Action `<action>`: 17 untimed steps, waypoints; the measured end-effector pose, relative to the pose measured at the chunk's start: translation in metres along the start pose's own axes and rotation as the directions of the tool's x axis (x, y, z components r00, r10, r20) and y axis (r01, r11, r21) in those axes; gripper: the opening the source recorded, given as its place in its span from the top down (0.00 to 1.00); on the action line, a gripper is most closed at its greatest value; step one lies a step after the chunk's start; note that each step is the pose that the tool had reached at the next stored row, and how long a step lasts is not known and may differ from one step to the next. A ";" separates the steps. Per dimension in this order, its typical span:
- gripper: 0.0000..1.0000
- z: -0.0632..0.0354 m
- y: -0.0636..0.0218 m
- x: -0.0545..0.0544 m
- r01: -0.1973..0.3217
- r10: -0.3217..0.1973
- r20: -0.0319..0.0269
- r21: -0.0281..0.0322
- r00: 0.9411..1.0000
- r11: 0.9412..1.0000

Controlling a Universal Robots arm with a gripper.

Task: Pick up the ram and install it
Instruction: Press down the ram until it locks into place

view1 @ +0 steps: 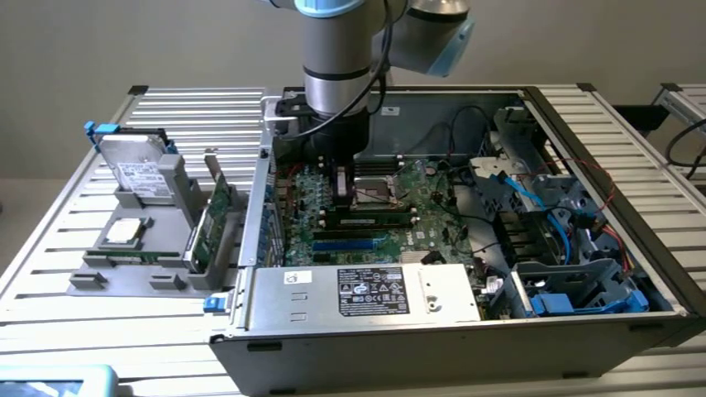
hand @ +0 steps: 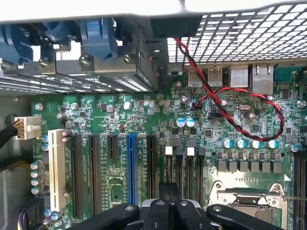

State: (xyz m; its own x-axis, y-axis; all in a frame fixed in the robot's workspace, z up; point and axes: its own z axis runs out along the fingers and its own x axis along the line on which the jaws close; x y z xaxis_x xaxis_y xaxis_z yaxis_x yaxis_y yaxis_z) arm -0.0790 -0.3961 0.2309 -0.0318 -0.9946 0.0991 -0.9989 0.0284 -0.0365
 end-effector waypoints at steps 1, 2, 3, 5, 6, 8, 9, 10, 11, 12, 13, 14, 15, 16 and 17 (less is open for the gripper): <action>0.89 0.0010 0.0001 0.000 0.000 0.000 0.000 0.000 1.000 1.000; 0.89 0.0020 0.0002 0.000 0.000 0.000 0.000 0.000 1.000 1.000; 0.89 0.0027 0.0003 0.000 0.000 0.000 -0.001 0.000 1.000 1.000; 0.89 0.0041 0.0005 0.000 0.000 0.000 -0.001 -0.001 1.000 1.000; 0.89 0.0048 0.0005 0.000 0.000 0.000 0.000 0.000 1.000 1.000; 0.89 0.0055 0.0005 -0.001 0.000 0.000 0.000 0.000 1.000 1.000; 0.89 0.0057 0.0005 -0.001 0.000 0.000 0.000 0.000 1.000 1.000; 0.89 0.0057 0.0005 -0.001 0.000 0.000 -0.001 0.000 1.000 1.000; 0.89 0.0057 0.0005 -0.001 0.000 0.000 -0.001 0.000 1.000 1.000; 0.89 0.0057 0.0006 -0.001 0.000 0.000 0.000 0.000 1.000 1.000; 0.89 0.0057 0.0005 -0.001 0.000 0.000 0.000 0.001 1.000 1.000; 0.89 0.0044 0.0002 -0.001 0.000 0.000 0.001 0.002 1.000 1.000; 0.89 0.0001 -0.0004 0.000 0.000 0.000 0.001 0.002 1.000 1.000; 0.89 -0.0046 -0.0016 0.000 0.000 0.000 0.000 0.001 1.000 1.000; 0.89 -0.0082 -0.0039 0.001 0.000 0.000 0.000 0.001 1.000 1.000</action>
State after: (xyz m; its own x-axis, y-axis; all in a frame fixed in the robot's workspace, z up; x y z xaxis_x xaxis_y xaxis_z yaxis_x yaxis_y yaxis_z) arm -0.0755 -0.3961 0.2392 -0.0321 -0.9946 0.0992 -0.9989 0.0285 -0.0374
